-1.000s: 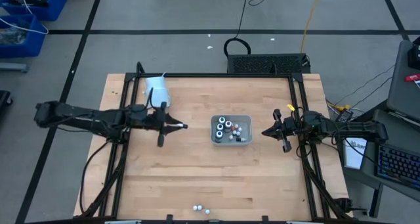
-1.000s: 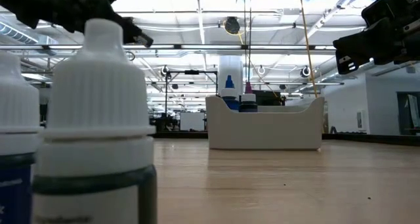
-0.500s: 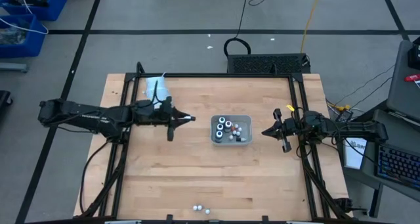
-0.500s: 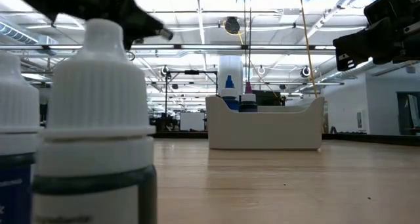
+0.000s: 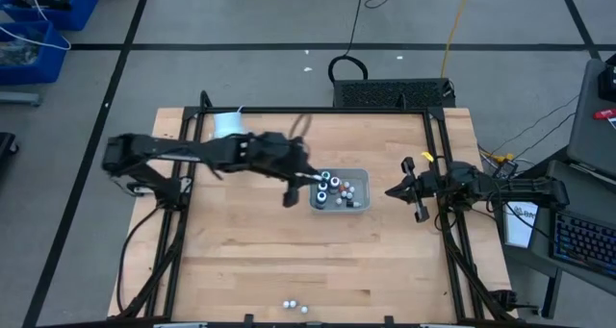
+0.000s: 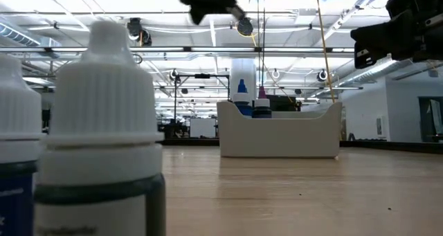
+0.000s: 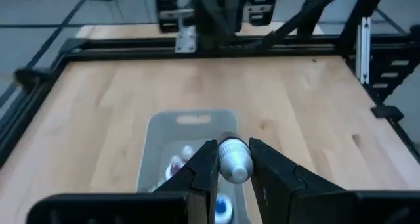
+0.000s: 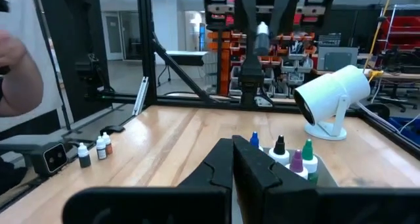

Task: Pick & Place food coloring
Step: Put the small violet food coloring bottle into the bin, then put the bottom small blue food coloring bottle into the bin

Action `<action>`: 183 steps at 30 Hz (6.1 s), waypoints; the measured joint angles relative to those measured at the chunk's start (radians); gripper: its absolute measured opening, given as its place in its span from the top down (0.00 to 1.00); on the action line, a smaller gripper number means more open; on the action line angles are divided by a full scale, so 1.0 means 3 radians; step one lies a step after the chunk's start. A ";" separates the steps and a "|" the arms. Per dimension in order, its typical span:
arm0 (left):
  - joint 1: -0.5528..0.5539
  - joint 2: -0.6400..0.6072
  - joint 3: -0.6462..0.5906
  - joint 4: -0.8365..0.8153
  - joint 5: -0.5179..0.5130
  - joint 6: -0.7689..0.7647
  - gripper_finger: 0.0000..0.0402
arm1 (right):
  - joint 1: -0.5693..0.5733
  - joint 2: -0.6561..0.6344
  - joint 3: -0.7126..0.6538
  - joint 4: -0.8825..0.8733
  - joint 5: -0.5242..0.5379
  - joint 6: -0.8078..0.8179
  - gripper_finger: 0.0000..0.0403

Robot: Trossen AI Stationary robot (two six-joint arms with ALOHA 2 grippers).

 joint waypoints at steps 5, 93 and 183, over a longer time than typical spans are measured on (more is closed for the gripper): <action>0.0004 0.0600 0.0770 -0.0391 0.0093 0.0180 0.81 | 0.0000 0.0001 0.0000 0.0221 0.0000 0.0153 1.00; -0.0028 0.3317 0.3479 -0.2034 -0.0109 0.1472 0.81 | 0.0000 0.0000 0.0000 0.0515 -0.0001 0.0261 1.00; -0.1057 -0.3191 -0.1825 -0.0418 -0.1846 0.0020 0.99 | 0.0000 0.0053 0.0001 0.0291 -0.0010 0.0286 1.00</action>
